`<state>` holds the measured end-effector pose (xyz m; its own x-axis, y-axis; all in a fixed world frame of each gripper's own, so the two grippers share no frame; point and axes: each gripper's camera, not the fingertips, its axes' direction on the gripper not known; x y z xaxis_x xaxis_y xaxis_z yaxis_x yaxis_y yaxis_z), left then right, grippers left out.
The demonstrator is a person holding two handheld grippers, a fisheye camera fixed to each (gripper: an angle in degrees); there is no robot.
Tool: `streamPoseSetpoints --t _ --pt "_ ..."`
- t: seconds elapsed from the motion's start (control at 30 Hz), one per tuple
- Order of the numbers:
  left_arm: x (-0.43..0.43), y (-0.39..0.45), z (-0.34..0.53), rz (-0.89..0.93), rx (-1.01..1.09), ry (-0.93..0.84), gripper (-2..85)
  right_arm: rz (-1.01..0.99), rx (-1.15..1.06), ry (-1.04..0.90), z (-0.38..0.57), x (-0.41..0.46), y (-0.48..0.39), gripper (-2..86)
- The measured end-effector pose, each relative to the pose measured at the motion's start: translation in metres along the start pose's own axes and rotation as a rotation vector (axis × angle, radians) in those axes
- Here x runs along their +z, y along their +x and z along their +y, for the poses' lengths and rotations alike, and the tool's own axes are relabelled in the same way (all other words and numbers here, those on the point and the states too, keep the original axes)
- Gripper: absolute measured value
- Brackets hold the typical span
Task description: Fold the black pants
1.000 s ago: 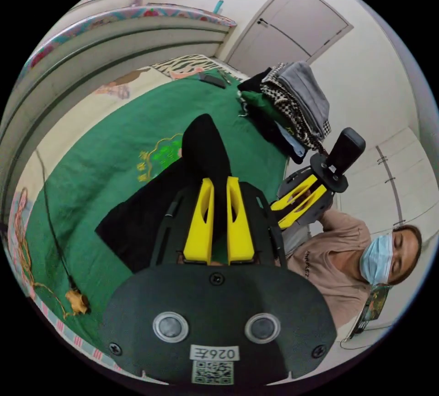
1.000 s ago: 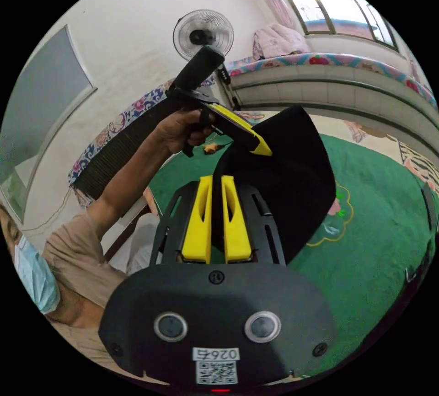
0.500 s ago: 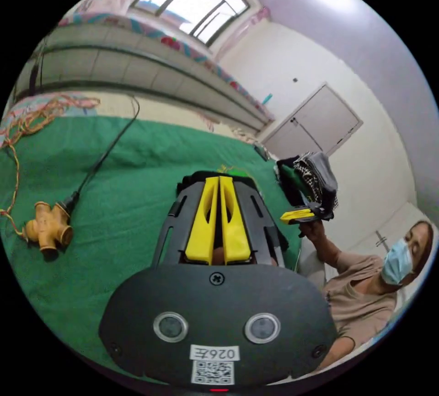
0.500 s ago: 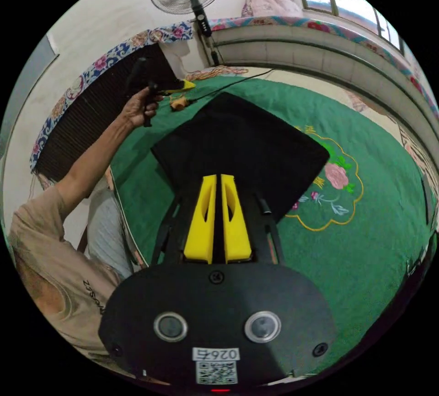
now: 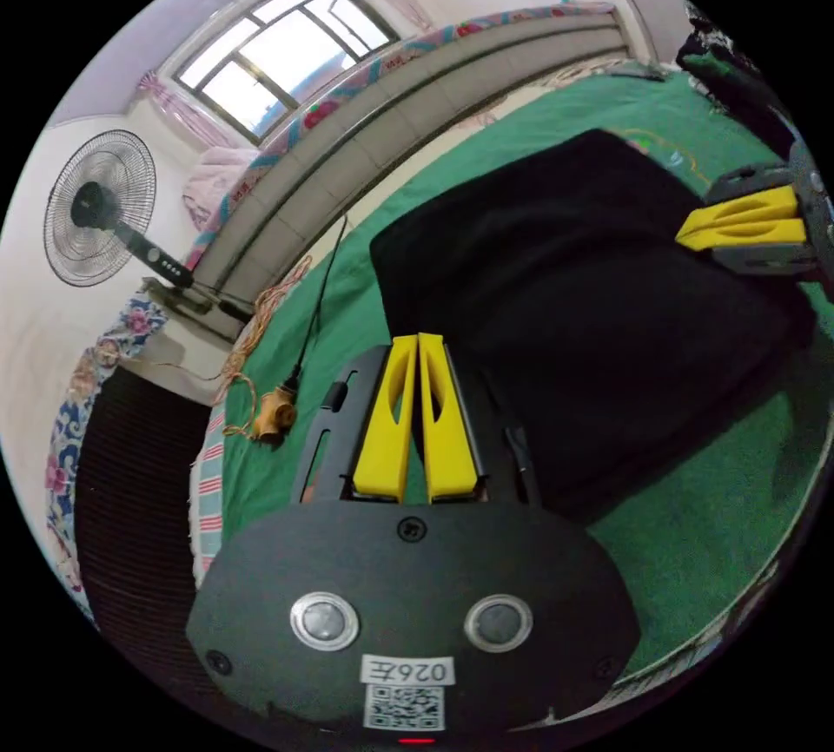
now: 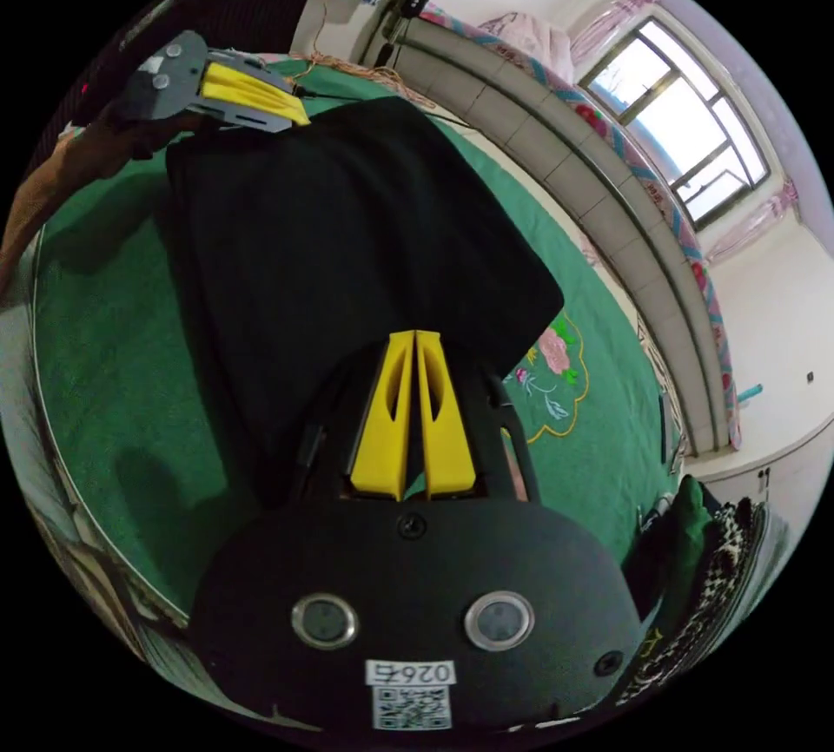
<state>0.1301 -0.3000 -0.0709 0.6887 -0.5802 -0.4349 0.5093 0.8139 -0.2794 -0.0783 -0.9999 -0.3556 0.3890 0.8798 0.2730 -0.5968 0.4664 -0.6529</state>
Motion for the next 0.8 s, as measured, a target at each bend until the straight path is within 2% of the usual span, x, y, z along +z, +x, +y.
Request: streamPoseSetpoints --t 0.03,0.1,0.13,0.17,0.3,0.43,0.47,0.53,0.6,0.7,0.73,0.8 --pt "-0.009 -0.006 0.001 0.049 -0.008 0.037 -0.9 -0.011 -0.013 0.003 -0.002 -0.002 0.003 -1.0" --pt "-0.023 -0.037 0.009 0.263 -0.087 0.121 -0.9 -0.038 0.030 0.058 0.000 -0.003 0.013 -1.1" --pt "-0.017 -0.043 0.010 0.304 -0.104 0.103 -0.9 -0.083 0.042 0.029 0.000 0.006 0.019 -1.1" --pt "0.008 -0.053 0.012 0.372 -0.134 0.000 -0.9 -0.111 0.048 -0.003 0.000 0.014 0.023 -1.0" --pt "0.025 -0.116 0.037 0.685 -0.281 0.033 -0.6 -0.339 0.180 0.019 0.008 0.033 0.063 -0.9" --pt "0.007 -0.174 0.069 0.606 -0.422 0.131 1.0 -0.452 0.359 0.122 0.024 0.033 0.115 0.0" --pt "0.006 -0.191 0.078 0.548 -0.461 0.131 4.1 -0.469 0.389 0.134 0.027 0.034 0.123 0.3" --pt "0.013 -0.209 0.087 0.552 -0.466 0.107 9.4 -0.536 0.492 0.137 0.039 0.045 0.150 3.9" --pt "0.034 -0.222 0.098 0.695 -0.499 0.097 16.1 -0.570 0.568 0.100 0.048 0.061 0.164 6.8" --pt "0.060 -0.224 0.103 0.954 -0.545 0.082 18.3 -0.725 0.687 0.072 0.063 0.091 0.182 8.8" --pt "0.064 -0.222 0.101 1.003 -0.537 0.069 18.7 -0.808 0.725 0.069 0.068 0.105 0.185 9.3" --pt "0.055 -0.224 0.097 0.970 -0.503 0.049 18.2 -0.922 0.775 0.064 0.072 0.128 0.185 9.6"
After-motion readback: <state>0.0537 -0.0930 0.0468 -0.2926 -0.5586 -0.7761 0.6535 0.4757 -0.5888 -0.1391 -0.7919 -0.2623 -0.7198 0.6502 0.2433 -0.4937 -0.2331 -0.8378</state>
